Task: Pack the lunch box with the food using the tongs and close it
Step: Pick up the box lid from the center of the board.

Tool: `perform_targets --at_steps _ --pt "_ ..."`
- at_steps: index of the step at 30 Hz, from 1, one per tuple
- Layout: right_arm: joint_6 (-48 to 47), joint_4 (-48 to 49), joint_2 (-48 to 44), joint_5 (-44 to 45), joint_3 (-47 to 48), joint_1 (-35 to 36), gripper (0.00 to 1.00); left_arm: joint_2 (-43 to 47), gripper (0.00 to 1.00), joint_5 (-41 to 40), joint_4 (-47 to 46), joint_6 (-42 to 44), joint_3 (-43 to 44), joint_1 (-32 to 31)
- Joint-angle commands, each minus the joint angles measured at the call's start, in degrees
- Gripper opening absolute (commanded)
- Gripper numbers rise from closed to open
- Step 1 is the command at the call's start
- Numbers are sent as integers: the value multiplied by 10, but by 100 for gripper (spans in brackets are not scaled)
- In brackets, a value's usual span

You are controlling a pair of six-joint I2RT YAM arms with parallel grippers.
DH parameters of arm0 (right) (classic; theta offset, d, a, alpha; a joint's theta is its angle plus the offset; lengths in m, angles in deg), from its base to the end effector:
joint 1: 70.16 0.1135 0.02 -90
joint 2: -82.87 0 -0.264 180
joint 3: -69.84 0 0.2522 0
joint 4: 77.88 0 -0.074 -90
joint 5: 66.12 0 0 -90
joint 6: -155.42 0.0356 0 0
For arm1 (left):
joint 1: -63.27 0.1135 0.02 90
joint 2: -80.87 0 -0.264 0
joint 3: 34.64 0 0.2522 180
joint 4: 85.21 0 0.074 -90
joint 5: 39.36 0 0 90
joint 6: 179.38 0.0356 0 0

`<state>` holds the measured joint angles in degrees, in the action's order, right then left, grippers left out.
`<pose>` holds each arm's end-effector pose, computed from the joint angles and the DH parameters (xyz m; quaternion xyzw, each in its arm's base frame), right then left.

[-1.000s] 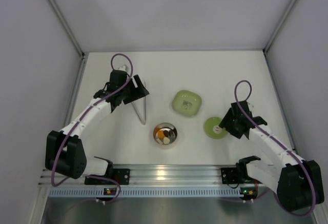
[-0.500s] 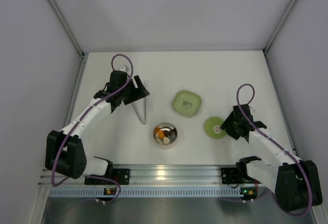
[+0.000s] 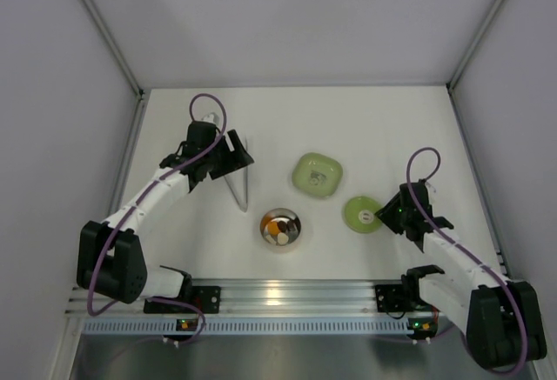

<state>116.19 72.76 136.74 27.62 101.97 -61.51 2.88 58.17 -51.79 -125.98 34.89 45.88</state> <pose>0.1658 0.0229 0.1481 0.3488 0.8756 0.1382 0.3043 0.2810 -0.0929 0.2617 -0.1256 0.9028 -0.2381 0.3353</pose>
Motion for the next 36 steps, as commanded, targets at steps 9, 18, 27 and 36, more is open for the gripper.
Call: perform_targets --at_steps 9,18,27,36 --pt "5 66 -14 -10 -28 -17 8 17 78 -3 -22 -3 -9 0" --pt "-22 22 -61 -10 -2 -17 0 24 78 -3 -16 -1 -13 0" --pt "-83 -31 -78 -52 61 -16 0 34 78 -3 -10 -1 -15 -1" --pt "-112 -70 -61 -125 168 14 0 35 78 -1 -8 -1 -12 -5"
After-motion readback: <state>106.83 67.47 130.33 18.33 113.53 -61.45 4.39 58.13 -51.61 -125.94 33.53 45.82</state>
